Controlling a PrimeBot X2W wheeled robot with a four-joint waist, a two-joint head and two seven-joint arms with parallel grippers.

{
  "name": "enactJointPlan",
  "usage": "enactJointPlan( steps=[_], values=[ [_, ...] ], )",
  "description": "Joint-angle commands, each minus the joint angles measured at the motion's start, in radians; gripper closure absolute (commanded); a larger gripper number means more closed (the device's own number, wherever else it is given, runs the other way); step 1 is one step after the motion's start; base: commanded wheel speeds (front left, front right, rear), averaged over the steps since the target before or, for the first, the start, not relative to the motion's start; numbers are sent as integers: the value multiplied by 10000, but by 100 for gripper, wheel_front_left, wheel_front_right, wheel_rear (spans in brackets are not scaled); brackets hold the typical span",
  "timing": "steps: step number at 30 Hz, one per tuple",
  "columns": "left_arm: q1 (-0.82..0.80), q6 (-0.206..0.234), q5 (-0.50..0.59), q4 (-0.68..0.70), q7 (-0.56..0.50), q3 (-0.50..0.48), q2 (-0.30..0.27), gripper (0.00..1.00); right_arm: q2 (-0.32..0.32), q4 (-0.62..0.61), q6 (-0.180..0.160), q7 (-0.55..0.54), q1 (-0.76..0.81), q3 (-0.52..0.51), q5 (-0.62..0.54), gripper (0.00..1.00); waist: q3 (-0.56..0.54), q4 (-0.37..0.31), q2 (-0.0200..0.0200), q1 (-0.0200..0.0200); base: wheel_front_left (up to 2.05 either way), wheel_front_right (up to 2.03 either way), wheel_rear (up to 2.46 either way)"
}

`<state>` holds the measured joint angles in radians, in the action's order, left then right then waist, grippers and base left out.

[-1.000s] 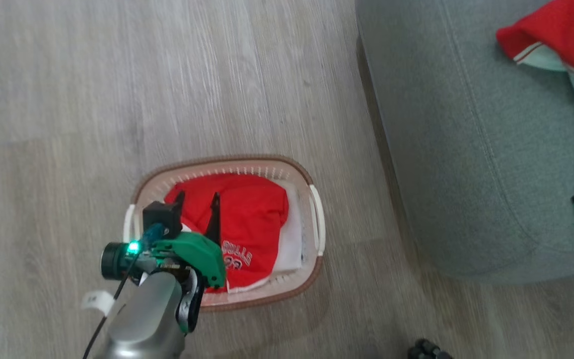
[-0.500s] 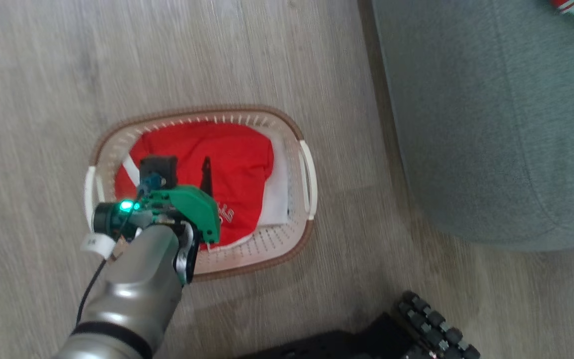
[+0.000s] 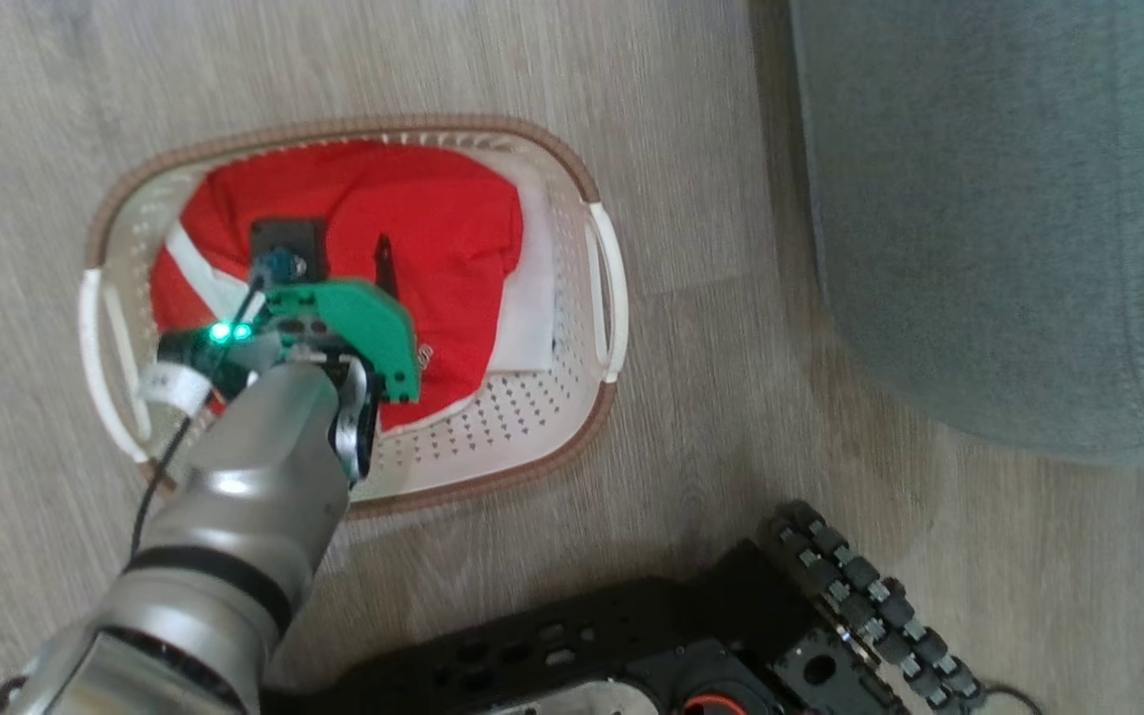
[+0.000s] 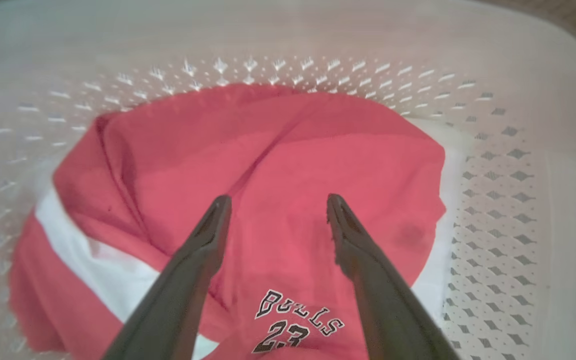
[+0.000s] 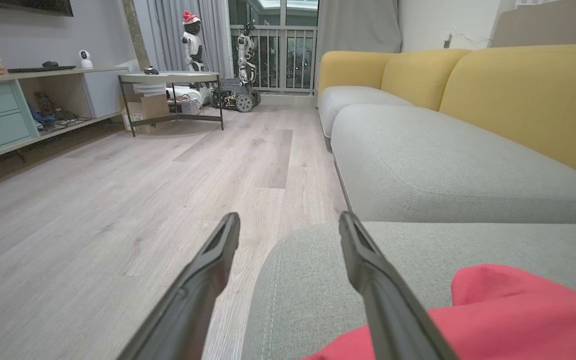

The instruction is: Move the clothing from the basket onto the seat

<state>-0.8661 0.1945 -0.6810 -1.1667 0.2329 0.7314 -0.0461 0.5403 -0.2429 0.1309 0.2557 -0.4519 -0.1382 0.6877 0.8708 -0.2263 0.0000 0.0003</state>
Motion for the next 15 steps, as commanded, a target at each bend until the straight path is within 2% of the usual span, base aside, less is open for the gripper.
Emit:
enactJointPlan(
  steps=[1,10,15],
  values=[
    [52,95,-103,2,-56,-38,-41,0,286,-349,-2,61,120,-151,62,0,370,-74,0,-3,0,0,0],
    [-837,558,-668,-718,-138,201,-41,0,74,-672,-2,61,-226,-75,91,0,1143,-313,0,-3,0,0,0],
    [-1094,481,-884,-977,-315,204,-41,0,-13,-722,-2,61,-324,64,97,0,1358,-449,0,-3,0,0,0]
  ],
)
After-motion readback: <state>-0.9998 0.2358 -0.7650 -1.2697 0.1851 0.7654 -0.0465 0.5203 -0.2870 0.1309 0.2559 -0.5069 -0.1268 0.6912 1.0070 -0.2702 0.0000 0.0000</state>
